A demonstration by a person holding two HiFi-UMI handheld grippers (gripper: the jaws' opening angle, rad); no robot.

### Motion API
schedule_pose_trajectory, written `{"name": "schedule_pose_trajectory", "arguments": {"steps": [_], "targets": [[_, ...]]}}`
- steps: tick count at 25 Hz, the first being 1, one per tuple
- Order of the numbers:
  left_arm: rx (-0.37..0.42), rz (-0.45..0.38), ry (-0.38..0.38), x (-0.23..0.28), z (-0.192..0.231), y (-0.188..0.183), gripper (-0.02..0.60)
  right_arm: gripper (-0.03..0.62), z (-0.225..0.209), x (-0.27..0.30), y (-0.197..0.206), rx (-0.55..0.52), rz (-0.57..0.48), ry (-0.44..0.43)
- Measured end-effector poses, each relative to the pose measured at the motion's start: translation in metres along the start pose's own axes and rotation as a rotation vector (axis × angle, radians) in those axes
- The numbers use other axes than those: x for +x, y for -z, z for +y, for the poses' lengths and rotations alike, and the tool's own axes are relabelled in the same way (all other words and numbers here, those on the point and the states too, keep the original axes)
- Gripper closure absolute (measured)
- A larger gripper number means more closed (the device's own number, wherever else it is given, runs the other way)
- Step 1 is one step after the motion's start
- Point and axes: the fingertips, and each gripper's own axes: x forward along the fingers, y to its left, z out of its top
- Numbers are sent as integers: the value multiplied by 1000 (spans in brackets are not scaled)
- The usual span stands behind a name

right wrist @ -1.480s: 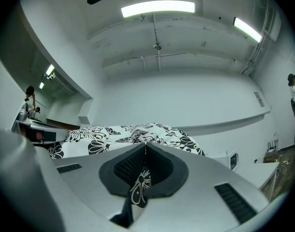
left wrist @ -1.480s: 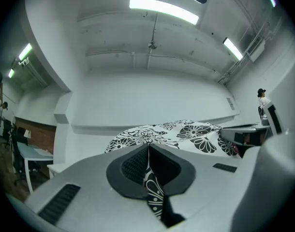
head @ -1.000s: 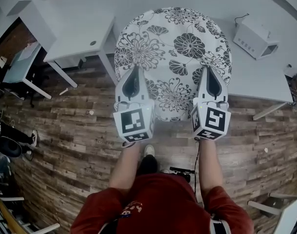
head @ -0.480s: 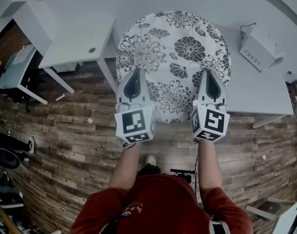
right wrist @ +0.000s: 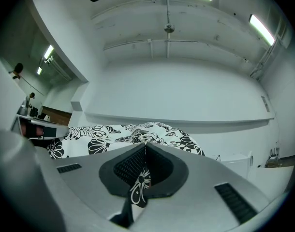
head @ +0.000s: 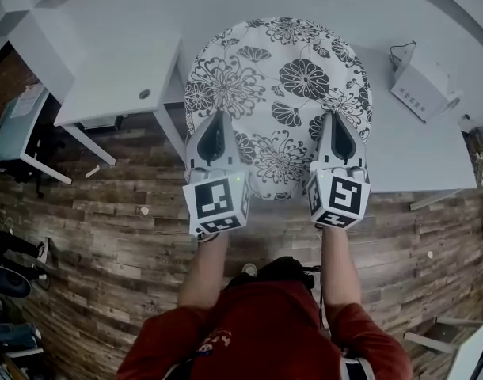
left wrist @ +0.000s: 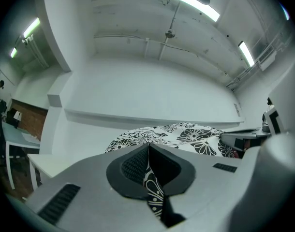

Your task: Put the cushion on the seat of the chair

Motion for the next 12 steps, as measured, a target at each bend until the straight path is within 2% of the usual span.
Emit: {"name": "schedule_pose_trajectory", "arguments": {"steps": [12], "targets": [[11, -61, 3, 0, -1, 5, 552, 565, -1, 1, 9, 0, -56, 8]]}}
